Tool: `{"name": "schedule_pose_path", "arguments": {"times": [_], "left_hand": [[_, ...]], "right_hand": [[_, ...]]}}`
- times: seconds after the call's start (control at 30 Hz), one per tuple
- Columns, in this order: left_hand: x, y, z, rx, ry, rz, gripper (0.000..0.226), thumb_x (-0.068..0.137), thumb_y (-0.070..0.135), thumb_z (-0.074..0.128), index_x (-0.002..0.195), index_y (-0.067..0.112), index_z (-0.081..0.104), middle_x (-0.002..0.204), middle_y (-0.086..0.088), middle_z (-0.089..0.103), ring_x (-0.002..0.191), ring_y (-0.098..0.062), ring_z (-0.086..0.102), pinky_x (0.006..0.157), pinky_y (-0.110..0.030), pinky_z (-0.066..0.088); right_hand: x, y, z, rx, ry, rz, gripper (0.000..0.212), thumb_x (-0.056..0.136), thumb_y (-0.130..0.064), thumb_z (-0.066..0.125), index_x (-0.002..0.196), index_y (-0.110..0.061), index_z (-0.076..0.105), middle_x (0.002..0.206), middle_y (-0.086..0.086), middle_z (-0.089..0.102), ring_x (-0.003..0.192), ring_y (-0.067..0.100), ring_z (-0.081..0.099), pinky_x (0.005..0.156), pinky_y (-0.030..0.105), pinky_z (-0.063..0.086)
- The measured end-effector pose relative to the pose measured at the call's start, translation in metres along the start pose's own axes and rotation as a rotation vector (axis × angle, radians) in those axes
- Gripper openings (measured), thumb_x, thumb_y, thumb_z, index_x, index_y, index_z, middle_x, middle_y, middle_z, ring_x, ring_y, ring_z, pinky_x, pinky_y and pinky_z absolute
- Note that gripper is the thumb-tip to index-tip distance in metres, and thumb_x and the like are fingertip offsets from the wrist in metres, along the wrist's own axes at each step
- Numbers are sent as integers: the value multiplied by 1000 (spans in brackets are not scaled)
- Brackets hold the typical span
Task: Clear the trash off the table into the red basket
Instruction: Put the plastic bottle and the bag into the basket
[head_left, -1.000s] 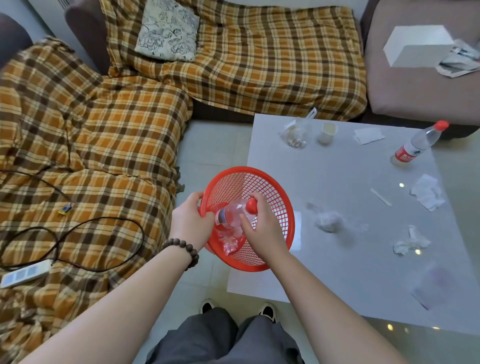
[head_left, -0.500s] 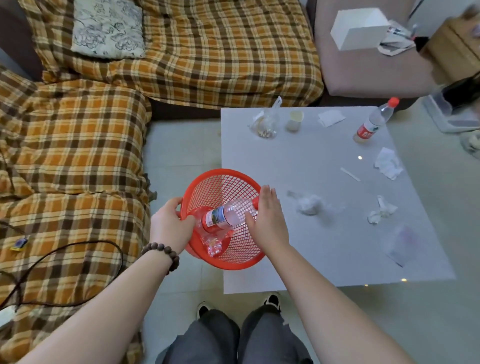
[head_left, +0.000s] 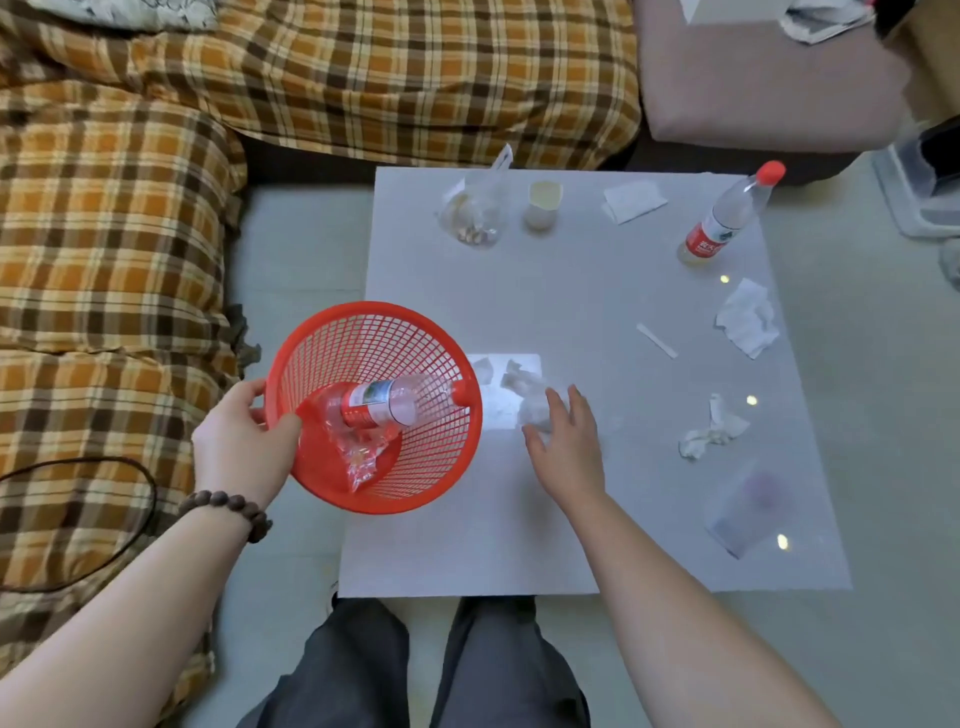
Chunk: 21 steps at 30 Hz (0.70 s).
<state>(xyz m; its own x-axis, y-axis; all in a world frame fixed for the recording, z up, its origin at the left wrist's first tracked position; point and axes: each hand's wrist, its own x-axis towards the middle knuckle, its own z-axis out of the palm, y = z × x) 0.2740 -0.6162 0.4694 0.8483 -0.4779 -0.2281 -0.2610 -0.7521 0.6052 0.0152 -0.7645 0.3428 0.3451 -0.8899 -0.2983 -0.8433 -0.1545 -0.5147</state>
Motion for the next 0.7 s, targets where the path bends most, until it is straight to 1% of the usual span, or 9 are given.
{"name": "schedule_pose_path", "arguments": {"times": [0.13, 0.23, 0.3, 0.33, 0.4, 0.47, 0.53, 0.6, 0.7], "left_hand": [[-7, 17, 37, 29, 83, -68, 36, 84, 13, 64, 120, 11, 63, 84, 1, 61, 61, 2, 48, 52, -13, 30], [-9, 23, 56, 53, 107, -96, 33, 83, 14, 64, 116, 11, 65, 85, 1, 61, 66, -4, 50, 55, -11, 30], [-8, 25, 64, 64, 117, -121, 28, 83, 14, 64, 111, 12, 66, 81, 4, 61, 67, -5, 52, 56, -12, 31], [-8, 24, 67, 66, 128, -134, 27, 83, 14, 64, 109, 12, 66, 77, 8, 60, 66, -2, 52, 56, -12, 31], [-8, 23, 70, 63, 146, -149, 26, 82, 13, 63, 108, 14, 65, 73, 16, 56, 66, 1, 51, 56, -15, 33], [-8, 23, 72, 58, 152, -152, 26, 82, 14, 63, 108, 14, 65, 73, 17, 56, 66, 2, 52, 55, -16, 34], [-8, 22, 73, 62, 161, -161, 27, 83, 15, 64, 109, 15, 65, 72, 17, 55, 64, 2, 52, 54, -13, 32], [-8, 21, 72, 64, 174, -177, 27, 82, 15, 64, 109, 15, 66, 71, 16, 55, 63, 3, 51, 54, -11, 31], [-9, 21, 70, 33, 190, -202, 29, 81, 13, 64, 110, 14, 66, 73, 13, 57, 63, 4, 51, 51, -9, 32]], "right_hand": [[39, 51, 2, -130, -87, -28, 61, 90, -32, 58, 144, -20, 33, 158, 12, 15, 145, 32, 11, 117, 41, 18], [63, 67, 17, -182, -165, -56, 62, 89, -31, 60, 145, -25, 32, 159, 9, 11, 146, 31, 10, 117, 42, 17], [75, 72, 29, -163, -227, -32, 59, 90, -22, 57, 144, -27, 33, 159, 6, 10, 145, 30, 11, 117, 41, 18], [79, 73, 35, -133, -254, -12, 57, 89, -17, 54, 143, -25, 36, 158, 7, 14, 144, 30, 14, 115, 41, 21], [85, 74, 45, -71, -279, 17, 48, 89, -7, 49, 135, -19, 46, 147, 12, 30, 134, 33, 30, 106, 42, 31], [86, 73, 47, -19, -263, 52, 32, 88, -4, 44, 115, -15, 56, 126, 13, 44, 116, 33, 43, 91, 40, 40], [83, 67, 42, 42, -227, 71, 24, 85, -4, 41, 99, -15, 57, 111, 8, 48, 106, 28, 48, 80, 34, 41], [78, 55, 31, 89, -153, 34, 27, 82, 1, 42, 97, -11, 60, 108, 6, 51, 103, 25, 48, 76, 30, 39], [70, 26, -1, 203, 17, -51, 29, 81, 5, 45, 97, -9, 65, 109, 5, 56, 103, 26, 52, 77, 32, 44]]}}
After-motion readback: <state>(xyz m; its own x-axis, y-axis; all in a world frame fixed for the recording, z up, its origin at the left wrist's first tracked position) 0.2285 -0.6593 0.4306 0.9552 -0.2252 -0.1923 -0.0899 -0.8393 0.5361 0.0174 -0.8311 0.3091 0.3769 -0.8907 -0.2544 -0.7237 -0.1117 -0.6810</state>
